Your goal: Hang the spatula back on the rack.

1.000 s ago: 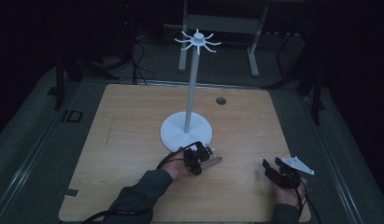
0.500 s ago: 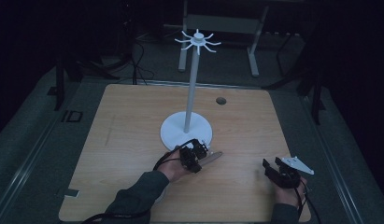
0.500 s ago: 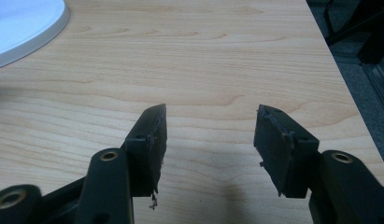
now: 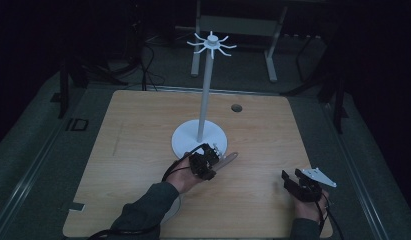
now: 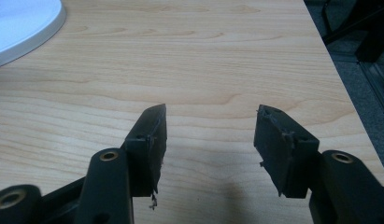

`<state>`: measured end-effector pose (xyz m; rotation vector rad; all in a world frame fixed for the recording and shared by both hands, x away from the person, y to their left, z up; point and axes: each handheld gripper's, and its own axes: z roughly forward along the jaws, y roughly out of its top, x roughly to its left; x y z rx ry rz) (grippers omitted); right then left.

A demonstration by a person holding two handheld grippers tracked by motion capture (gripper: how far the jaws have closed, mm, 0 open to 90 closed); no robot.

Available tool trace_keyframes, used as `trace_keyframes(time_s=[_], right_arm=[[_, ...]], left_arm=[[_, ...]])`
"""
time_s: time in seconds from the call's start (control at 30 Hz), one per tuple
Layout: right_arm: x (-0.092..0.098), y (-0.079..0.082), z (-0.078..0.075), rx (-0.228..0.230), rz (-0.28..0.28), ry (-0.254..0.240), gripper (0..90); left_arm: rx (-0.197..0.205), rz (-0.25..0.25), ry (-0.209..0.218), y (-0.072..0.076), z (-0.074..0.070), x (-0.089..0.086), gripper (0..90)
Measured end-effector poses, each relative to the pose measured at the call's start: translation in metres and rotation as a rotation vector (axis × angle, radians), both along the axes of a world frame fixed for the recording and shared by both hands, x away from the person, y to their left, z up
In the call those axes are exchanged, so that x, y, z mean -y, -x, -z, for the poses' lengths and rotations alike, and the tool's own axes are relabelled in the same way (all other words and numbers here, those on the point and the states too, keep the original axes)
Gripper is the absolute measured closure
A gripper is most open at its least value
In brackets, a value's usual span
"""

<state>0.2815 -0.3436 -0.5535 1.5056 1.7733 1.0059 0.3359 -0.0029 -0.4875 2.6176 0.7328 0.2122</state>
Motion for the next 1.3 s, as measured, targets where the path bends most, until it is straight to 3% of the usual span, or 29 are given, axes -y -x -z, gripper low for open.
trace_keyframes(time_s=[0.33, 0.53, 0.93, 1.3], right_arm=[[0.0, 0.0, 0.0, -0.002, 0.002, 0.0, 43.8], [0.0, 0.0, 0.001, -0.002, -0.001, 0.003, 43.8], [-0.001, 0.0, 0.001, -0.006, -0.002, 0.003, 43.7], [0.0, 0.0, 0.001, -0.002, 0.001, 0.003, 43.7]], left_arm=[[0.068, -0.079, 0.075, 0.0, -0.013, -0.005, 75.0], [0.111, -0.084, 0.103, 0.005, -0.026, -0.005, 75.0], [0.19, -0.142, 0.183, 0.009, -0.046, -0.009, 74.9], [0.277, -0.192, 0.28, 0.017, -0.063, -0.014, 74.9]])
